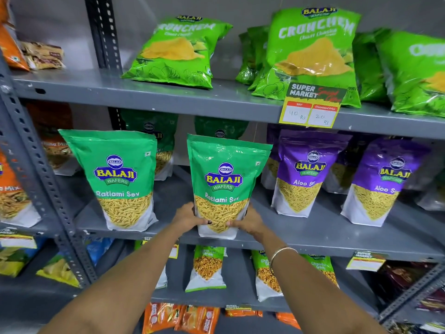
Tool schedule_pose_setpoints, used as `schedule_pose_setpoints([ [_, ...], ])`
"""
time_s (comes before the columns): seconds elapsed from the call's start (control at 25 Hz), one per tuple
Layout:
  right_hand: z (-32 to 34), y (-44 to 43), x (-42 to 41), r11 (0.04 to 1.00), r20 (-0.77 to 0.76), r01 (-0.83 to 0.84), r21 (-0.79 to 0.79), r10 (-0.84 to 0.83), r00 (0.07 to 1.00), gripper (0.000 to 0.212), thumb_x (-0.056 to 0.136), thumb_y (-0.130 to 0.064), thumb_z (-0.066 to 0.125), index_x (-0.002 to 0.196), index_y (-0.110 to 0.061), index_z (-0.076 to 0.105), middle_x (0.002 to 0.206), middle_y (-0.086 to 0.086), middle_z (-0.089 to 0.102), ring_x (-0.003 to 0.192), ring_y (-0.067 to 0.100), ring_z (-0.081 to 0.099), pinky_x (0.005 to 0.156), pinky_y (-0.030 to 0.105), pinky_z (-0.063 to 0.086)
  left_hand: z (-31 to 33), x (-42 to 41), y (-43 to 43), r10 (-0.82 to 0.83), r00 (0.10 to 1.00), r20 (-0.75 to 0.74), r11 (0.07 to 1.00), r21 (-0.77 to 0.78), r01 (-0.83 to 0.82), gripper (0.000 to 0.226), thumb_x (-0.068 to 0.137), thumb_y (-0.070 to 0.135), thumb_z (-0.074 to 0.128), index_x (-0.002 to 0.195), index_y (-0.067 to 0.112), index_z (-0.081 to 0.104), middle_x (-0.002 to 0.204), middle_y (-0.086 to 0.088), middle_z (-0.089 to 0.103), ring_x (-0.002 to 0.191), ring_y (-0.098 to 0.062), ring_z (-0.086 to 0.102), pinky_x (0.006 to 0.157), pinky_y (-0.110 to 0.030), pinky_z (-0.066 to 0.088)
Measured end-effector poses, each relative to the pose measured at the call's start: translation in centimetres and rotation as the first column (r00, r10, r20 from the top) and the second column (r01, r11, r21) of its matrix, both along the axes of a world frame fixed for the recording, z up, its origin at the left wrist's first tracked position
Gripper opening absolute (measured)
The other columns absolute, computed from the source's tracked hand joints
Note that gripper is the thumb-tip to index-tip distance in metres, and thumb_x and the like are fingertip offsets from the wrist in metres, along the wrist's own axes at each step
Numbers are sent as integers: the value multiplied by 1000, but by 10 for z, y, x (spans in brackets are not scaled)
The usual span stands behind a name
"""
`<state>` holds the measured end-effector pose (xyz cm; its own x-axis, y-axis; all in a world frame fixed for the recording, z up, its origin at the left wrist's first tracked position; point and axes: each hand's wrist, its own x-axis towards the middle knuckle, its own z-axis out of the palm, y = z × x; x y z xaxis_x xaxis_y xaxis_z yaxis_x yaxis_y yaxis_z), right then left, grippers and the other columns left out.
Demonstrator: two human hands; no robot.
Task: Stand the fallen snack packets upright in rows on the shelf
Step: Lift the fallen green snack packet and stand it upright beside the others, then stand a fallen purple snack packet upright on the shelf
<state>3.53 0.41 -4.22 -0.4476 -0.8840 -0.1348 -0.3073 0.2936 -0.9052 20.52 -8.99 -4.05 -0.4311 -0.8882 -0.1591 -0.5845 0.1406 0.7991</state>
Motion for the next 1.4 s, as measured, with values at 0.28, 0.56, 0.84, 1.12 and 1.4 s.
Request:
schedule_pose_setpoints([
  [0.28, -2, 7, -15, 997, 36, -35, 66, 33, 999, 94, 64, -15, 83, 139, -6, 28, 142, 11, 43, 134, 28, 40, 111, 43, 36, 21, 5, 3, -220, 843, 491, 963, 247, 107, 53, 77, 31, 70, 114, 1, 46, 126, -15, 59, 94, -27, 59, 91, -39, 51],
  [0.56, 6, 59, -131, 940, -171, 330, 87, -312, 935, 70, 70, -17, 77, 126, 3, 40, 125, 19, 54, 107, 27, 53, 92, 34, 44, 38, -108, 65, -582, 495, 645, 812, 490, 316, 39, 88, 40, 51, 97, 3, 58, 99, -13, 63, 104, -30, 65, 80, -37, 53],
  [0.84, 4, 57, -269, 978, -16, 209, 4, -209, 978, 104, 66, -13, 81, 144, 2, 13, 151, 16, 26, 140, 27, 27, 116, 41, 27, 16, -256, 79, -71, 997, -18, 996, -50, 70, 71, 76, 16, 72, 135, -2, 37, 138, -11, 47, 127, -28, 47, 95, -29, 38],
  [1.12, -12, 41, -290, 987, 239, -125, -102, 146, 960, 69, 66, 9, 75, 126, 7, 40, 130, 19, 56, 104, 19, 56, 66, 8, 54, -7, -283, 61, 163, 900, -405, 976, 200, -87, 67, 61, -1, 79, 119, 0, 45, 122, -23, 59, 109, -31, 58, 89, -37, 45],
  [1.4, -18, 80, -274, 995, 164, -85, -49, 92, 982, 93, 43, -26, 90, 123, -6, 47, 127, 11, 61, 119, 26, 56, 102, 45, 46, -1, -257, 102, 130, 954, -270, 984, 152, -91, 79, 44, 23, 90, 108, 14, 45, 120, -13, 64, 106, -24, 62, 98, -42, 49],
])
